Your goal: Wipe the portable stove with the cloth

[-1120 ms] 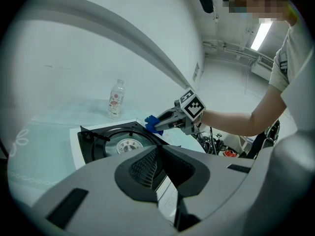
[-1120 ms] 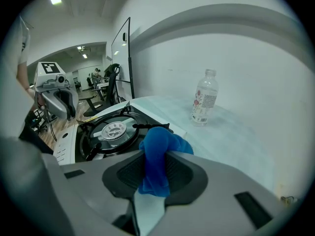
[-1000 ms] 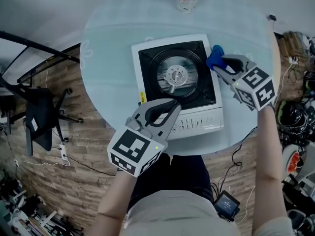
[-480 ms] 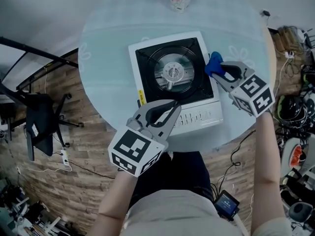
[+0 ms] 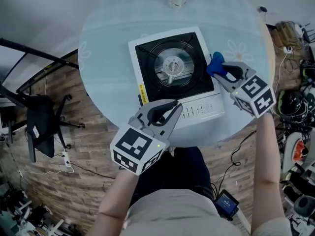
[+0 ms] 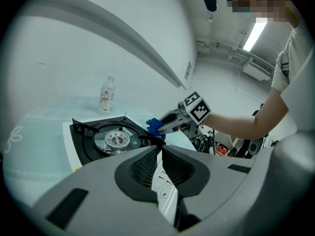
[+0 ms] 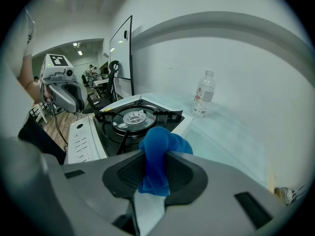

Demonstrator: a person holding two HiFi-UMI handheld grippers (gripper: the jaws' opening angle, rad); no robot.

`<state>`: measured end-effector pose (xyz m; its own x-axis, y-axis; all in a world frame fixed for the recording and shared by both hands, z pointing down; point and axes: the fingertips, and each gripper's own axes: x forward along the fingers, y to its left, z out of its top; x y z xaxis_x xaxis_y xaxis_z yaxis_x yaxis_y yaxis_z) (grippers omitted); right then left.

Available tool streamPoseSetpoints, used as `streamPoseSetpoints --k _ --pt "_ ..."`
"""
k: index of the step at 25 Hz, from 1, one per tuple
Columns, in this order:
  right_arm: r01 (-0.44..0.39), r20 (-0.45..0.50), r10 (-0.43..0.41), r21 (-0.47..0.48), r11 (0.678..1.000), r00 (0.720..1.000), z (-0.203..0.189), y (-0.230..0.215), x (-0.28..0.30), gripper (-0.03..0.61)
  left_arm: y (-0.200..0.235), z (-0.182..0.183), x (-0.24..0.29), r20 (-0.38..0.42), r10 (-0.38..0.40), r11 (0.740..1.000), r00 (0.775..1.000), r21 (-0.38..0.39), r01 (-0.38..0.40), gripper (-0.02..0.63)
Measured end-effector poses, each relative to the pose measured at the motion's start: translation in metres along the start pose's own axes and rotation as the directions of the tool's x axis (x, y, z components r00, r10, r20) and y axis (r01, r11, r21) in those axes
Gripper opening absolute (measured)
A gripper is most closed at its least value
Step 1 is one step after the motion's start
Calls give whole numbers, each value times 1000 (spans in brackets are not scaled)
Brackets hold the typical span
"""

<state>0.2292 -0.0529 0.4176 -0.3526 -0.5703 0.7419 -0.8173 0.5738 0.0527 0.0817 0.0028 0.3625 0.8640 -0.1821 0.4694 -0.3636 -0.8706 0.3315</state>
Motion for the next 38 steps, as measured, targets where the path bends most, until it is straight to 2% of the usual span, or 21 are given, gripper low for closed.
streamPoseSetpoints --k 22,30,38 --pt "71 -72 -74 -41 997 995 -21 28 -22 112 -21 -20 -19 -32 -64 997 997 44 65 48" --pt "102 -142 -133 -203 974 981 -24 38 -30 112 -23 -25 -22 -32 -78 996 996 47 79 48" --pt "186 -162 -253 -342 921 954 -24 47 -47 112 -26 -26 -27 -18 -80 996 997 45 81 48"
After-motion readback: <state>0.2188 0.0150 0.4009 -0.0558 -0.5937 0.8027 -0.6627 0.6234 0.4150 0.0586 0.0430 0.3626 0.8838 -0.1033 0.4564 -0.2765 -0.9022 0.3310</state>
